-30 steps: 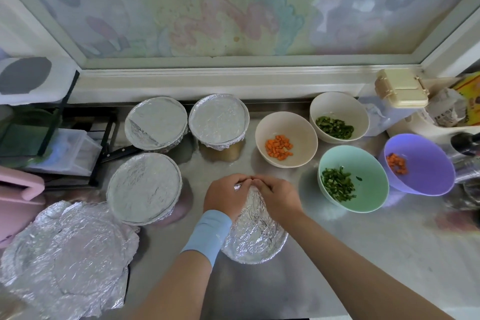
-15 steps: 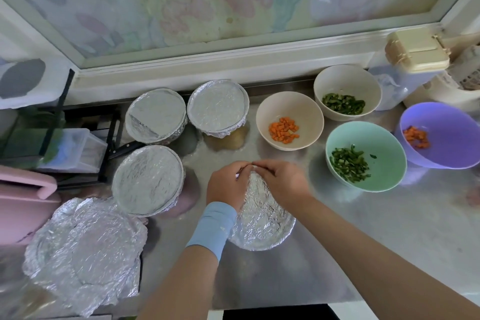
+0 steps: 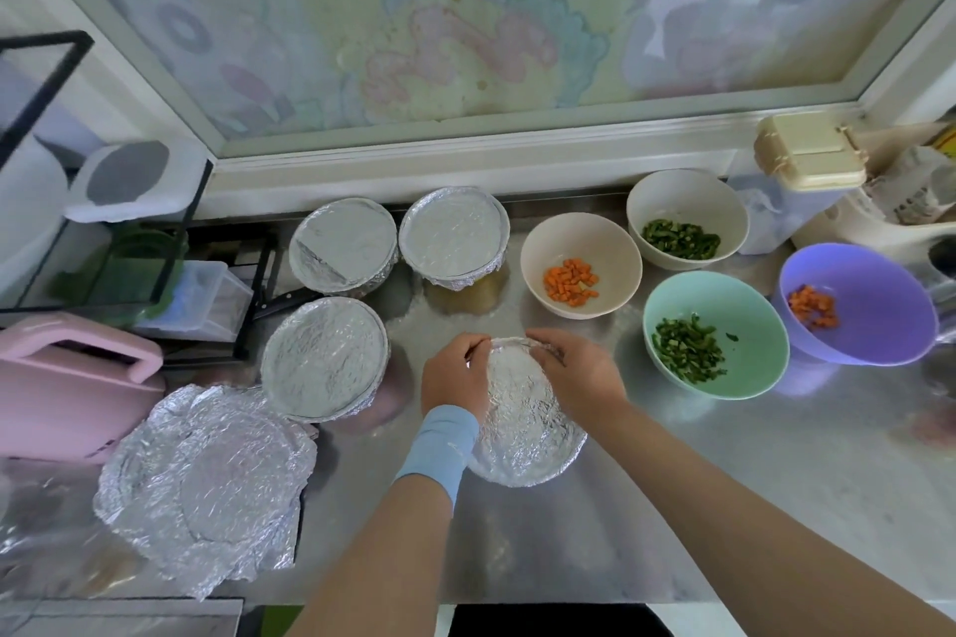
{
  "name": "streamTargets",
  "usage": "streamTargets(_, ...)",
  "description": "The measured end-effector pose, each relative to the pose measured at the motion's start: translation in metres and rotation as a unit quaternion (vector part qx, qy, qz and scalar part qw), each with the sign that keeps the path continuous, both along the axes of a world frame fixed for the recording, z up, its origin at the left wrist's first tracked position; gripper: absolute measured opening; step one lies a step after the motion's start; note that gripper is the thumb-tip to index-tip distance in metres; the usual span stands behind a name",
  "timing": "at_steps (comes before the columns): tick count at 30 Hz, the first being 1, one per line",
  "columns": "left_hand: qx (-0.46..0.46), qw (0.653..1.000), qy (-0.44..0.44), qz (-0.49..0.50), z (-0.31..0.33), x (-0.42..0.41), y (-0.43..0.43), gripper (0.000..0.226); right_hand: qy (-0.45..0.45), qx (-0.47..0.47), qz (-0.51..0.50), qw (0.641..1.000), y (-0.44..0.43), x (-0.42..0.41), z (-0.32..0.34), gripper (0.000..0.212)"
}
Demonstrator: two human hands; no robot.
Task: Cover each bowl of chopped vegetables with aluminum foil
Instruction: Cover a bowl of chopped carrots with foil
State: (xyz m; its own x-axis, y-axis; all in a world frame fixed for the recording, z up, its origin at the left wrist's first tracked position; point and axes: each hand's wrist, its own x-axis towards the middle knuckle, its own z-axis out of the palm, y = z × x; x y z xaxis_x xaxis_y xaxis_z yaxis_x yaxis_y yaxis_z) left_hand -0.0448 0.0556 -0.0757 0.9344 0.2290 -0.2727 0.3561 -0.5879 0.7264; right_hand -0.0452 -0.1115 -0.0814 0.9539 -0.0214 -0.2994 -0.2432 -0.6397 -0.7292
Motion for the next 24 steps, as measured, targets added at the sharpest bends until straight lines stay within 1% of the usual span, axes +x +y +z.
streamTargets(4, -0.036, 0.998, 0.025, 0.036, 0.006, -0.009, -0.001, 0.015, 0.012, 0.006, 0.001, 1.0, 0.005, -0.001, 0.003, 0.028)
streamTargets(7, -0.066, 0.995, 0.027, 0.063, 0.009, -0.013, -0.001, 0.015, 0.024, 0.009, 0.001, 1.0, 0.009, 0.003, 0.007, 0.026)
streamTargets(11, -0.07, 0.993, 0.038, 0.083, 0.011, -0.012, 0.0, 0.014, 0.057, 0.025, -0.004, 0.998, 0.012, 0.009, 0.013, 0.024)
streamTargets(15, -0.055, 0.993, 0.042, 0.092, 0.011, -0.01, 0.0, 0.013, 0.062, 0.019, 0.015, 0.998, 0.013, 0.014, 0.013, 0.024)
streamTargets(18, -0.032, 0.997, 0.044, 0.055, 0.008, -0.008, 0.002, 0.015, 0.049, 0.037, -0.001, 0.998, 0.011, 0.015, 0.01, 0.026)
streamTargets(22, -0.03, 0.998, 0.028, -0.04, 0.011, 0.009, 0.004, 0.035, 0.044, 0.04, 0.002, 0.998, 0.008, 0.014, 0.005, 0.023)
streamTargets(24, -0.028, 0.995, 0.027, -0.095, 0.012, 0.016, 0.0, 0.025, 0.035, 0.042, 0.011, 0.998, 0.007, 0.013, 0.003, 0.021)
